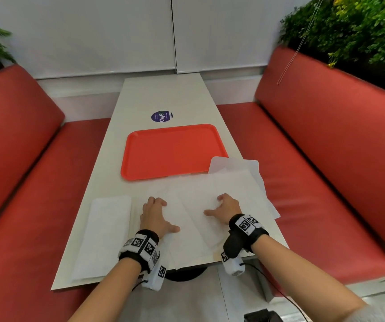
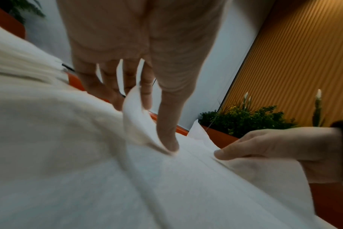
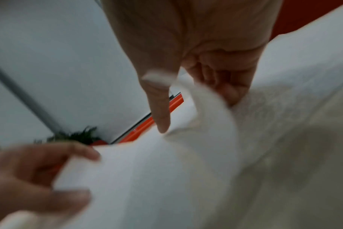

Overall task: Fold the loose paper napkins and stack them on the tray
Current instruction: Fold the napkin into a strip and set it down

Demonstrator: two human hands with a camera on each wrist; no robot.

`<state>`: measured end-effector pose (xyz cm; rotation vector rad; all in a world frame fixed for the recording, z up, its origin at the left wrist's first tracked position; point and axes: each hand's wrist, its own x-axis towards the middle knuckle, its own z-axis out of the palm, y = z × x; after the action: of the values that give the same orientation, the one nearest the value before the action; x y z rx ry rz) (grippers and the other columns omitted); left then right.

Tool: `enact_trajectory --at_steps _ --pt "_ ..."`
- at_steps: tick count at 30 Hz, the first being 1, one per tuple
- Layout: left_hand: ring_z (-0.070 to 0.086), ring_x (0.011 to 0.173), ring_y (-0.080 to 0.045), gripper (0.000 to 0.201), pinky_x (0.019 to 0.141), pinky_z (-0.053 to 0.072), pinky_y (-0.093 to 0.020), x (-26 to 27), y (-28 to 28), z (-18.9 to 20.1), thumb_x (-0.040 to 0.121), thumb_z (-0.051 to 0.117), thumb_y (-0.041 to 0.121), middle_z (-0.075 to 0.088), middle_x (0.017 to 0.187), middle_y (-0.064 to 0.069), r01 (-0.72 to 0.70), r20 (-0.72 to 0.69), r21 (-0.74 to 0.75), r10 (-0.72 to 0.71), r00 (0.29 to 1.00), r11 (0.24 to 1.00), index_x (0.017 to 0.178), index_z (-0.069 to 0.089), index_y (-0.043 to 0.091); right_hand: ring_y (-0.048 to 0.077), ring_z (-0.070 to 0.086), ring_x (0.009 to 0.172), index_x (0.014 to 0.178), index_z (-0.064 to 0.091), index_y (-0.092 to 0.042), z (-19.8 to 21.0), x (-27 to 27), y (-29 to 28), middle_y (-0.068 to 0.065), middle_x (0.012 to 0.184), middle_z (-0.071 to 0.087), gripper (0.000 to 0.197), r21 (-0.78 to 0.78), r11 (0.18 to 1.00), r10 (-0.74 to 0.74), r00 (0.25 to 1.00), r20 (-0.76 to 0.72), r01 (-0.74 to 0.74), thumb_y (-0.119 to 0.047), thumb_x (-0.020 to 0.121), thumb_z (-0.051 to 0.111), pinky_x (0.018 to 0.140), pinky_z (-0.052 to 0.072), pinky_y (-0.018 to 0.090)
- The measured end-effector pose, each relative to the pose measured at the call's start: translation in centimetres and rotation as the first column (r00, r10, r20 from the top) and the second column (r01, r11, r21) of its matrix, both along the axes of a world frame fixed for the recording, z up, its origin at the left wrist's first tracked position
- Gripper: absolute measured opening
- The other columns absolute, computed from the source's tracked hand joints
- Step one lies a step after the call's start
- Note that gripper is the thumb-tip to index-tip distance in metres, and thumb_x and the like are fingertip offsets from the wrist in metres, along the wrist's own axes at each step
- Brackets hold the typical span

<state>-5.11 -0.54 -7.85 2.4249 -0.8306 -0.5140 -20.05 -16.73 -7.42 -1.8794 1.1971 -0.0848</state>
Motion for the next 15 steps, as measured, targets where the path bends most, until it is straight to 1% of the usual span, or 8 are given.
enact_trajectory --at_steps 2,3,5,7,9,11,13,15 --pt "0.043 0.093 -0.014 0.056 0.076 0.038 -0.026 0.0 0.6 0.0 0.061 0.089 0.014 0.046 0.104 0.002 0.005 -0.04 -0.143 -0.01 0.999 0.99 0.103 0.052 0.018 0.025 0.055 0.112 0.125 0.051 -0.009 -0.2 0.3 -0.4 0.007 0.119 0.056 0.066 -0.067 0.996 0.06 0.993 -0.101 -0.067 -0.04 0.075 0.079 0.084 0.042 0.028" --pt "0.045 0.082 -0.014 0.048 0.069 0.037 -0.023 0.1 0.9 -0.1 0.064 0.085 0.008 0.049 0.099 0.001 0.003 -0.05 -0.203 -0.014 0.999 0.979 0.099 0.054 0.018 0.023 0.057 0.105 0.115 0.056 -0.009 -0.1 0.4 -0.5 0.004 0.11 0.057 0.055 -0.099 0.99 0.087 0.987 -0.134 -0.101 -0.041 0.076 0.077 0.079 0.042 0.027" --pt "0.045 0.066 -0.014 0.037 0.059 0.039 -0.019 0.1 1.5 0.0 0.068 0.078 -0.001 0.053 0.089 -0.005 -0.037 -0.082 -0.278 0.014 0.997 0.96 0.093 0.06 0.019 0.018 0.055 0.073 0.079 0.057 -0.012 0.2 0.6 -0.4 0.0 0.08 0.052 0.03 -0.126 0.985 0.096 0.984 -0.148 -0.115 -0.036 0.077 0.075 0.061 0.038 0.025" --pt "0.052 0.068 -0.017 0.03 0.063 0.045 -0.017 0.4 1.9 -0.2 0.073 0.076 -0.002 0.06 0.09 -0.007 -0.136 -0.174 -0.309 0.085 0.981 0.941 0.088 0.068 0.022 0.014 0.041 0.054 0.06 0.042 -0.016 0.4 0.7 -0.2 -0.002 0.062 0.04 0.038 -0.122 0.988 0.086 0.991 -0.106 -0.099 -0.028 0.077 0.073 0.05 0.029 0.025" --pt "0.06 0.081 -0.017 0.02 0.078 0.051 -0.023 0.3 2.1 -0.5 0.076 0.077 0.004 0.068 0.096 -0.005 -0.256 -0.303 -0.312 0.159 0.94 0.915 0.084 0.074 0.023 0.014 0.043 0.054 0.06 0.046 -0.016 0.9 0.8 0.4 -0.003 0.06 0.044 0.034 -0.16 0.984 0.079 0.996 -0.04 -0.084 -0.026 0.078 0.073 0.049 0.031 0.025" --pt "0.066 0.095 -0.023 0.007 0.088 0.056 -0.037 0.3 2.3 -0.7 0.078 0.079 0.015 0.072 0.1 -0.008 -0.37 -0.472 -0.342 0.183 0.862 0.864 0.084 0.076 0.018 0.019 0.054 0.064 0.067 0.057 -0.015 1.6 1.2 1.5 -0.002 0.067 0.055 0.022 -0.195 0.974 0.124 0.991 0.04 -0.114 -0.027 0.077 0.072 0.055 0.039 0.027" --pt "0.069 0.096 -0.03 0.018 0.079 0.06 -0.041 -0.2 2.2 0.0 0.083 0.075 0.025 0.072 0.101 -0.013 -0.462 -0.628 -0.392 0.136 0.767 0.796 0.091 0.075 0.009 0.022 0.062 0.075 0.076 0.065 -0.013 2.3 1.8 3.0 0.003 0.079 0.066 0.014 -0.198 0.967 0.186 0.975 0.125 -0.159 -0.026 0.077 0.072 0.064 0.047 0.03" --pt "0.07 0.093 -0.029 0.03 0.07 0.059 -0.035 -1.0 2.3 1.4 0.086 0.07 0.033 0.071 0.1 -0.013 -0.496 -0.698 -0.438 0.065 0.713 0.75 0.097 0.072 0.005 0.021 0.063 0.079 0.079 0.066 -0.014 3.0 2.5 4.6 0.004 0.084 0.068 0.014 -0.205 0.958 0.239 0.952 0.193 -0.199 -0.027 0.077 0.072 0.07 0.049 0.031"
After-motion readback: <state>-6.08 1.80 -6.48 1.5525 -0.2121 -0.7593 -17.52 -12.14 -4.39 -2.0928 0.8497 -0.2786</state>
